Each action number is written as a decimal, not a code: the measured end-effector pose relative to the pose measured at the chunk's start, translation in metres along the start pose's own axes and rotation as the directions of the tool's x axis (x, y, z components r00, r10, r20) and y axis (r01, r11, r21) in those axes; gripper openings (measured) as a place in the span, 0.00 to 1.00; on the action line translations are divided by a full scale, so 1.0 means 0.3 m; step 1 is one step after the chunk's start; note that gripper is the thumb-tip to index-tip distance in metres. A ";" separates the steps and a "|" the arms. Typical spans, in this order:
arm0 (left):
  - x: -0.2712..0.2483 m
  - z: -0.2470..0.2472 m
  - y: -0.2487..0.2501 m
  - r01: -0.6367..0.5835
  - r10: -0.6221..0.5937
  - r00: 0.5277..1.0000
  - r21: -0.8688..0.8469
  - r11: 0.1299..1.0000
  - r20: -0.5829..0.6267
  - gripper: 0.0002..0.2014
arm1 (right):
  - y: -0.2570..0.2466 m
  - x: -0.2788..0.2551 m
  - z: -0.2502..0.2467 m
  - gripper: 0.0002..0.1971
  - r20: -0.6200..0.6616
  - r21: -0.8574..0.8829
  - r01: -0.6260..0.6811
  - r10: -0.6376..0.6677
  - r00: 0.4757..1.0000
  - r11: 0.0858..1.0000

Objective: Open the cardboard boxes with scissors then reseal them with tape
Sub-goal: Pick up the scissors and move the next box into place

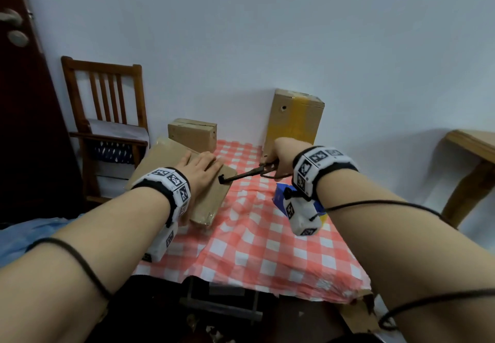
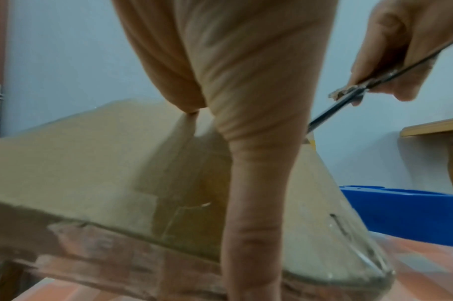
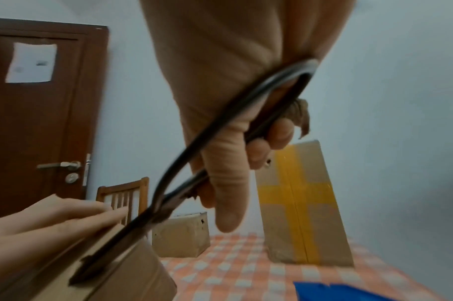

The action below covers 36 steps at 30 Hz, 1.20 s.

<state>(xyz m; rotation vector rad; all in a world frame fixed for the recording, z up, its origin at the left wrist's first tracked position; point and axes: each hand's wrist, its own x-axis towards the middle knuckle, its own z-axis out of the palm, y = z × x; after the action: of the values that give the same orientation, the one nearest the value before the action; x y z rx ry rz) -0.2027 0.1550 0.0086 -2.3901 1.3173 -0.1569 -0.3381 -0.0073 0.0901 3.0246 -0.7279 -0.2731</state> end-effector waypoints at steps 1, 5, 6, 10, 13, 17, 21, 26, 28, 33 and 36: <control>0.001 -0.001 -0.006 -0.010 0.010 1.000 -0.008 1.000 -0.001 0.80 | 0.012 0.005 0.034 0.17 -0.034 0.018 0.024 -0.023 0.999 1.000; 0.007 0.003 -0.021 0.003 -0.003 1.000 -0.021 1.000 0.005 0.81 | 0.045 0.019 0.134 0.21 -0.111 0.216 0.053 -0.030 0.993 0.975; 0.012 0.003 -0.023 0.011 -0.010 1.000 -0.036 0.999 0.010 0.81 | 0.049 0.021 0.151 0.22 -0.110 0.263 0.061 -0.033 0.993 0.963; 0.020 0.012 -0.044 0.046 -0.044 0.999 -0.107 0.993 0.023 0.84 | 0.040 0.035 0.180 0.21 -0.088 0.367 0.082 -0.053 0.995 0.927; 0.024 0.030 -0.061 0.092 -0.088 0.996 -0.159 0.983 0.029 0.83 | 0.026 0.037 0.212 0.17 -0.072 0.466 0.097 -0.071 0.995 0.879; 0.029 0.038 -0.075 0.117 -0.108 0.993 -0.207 0.971 0.055 0.83 | 0.004 0.054 0.289 0.07 -0.043 0.590 0.068 -0.052 0.998 0.805; 0.041 0.035 -0.088 0.108 -0.095 0.993 -0.234 0.966 0.067 0.82 | -0.015 0.066 0.342 0.10 -0.081 0.652 0.074 -0.028 0.996 0.755; 0.054 0.036 -0.102 0.110 -0.091 0.992 -0.246 0.963 0.087 0.81 | -0.036 0.075 0.375 0.18 -0.158 0.568 0.097 -0.007 0.987 0.817; 0.056 0.037 -0.109 0.122 -0.098 0.990 -0.257 0.959 0.103 0.81 | -0.046 0.085 0.384 0.18 -0.197 0.513 0.101 0.003 0.980 0.853; 0.061 0.043 -0.117 0.156 -0.123 0.983 -0.270 0.950 0.136 0.82 | -0.073 0.101 0.407 0.10 -0.252 0.427 0.030 0.087 0.964 0.904; 0.052 0.039 -0.119 0.173 -0.135 0.978 -0.258 0.950 0.158 0.80 | -0.084 0.089 0.381 0.17 -0.298 0.374 0.037 0.082 0.951 0.927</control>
<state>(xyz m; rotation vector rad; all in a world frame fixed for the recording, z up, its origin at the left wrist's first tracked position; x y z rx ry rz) -0.1626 0.1624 0.0107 -2.6786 1.1507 0.1544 -0.3232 0.0057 -0.0283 3.2846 -0.8711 0.3827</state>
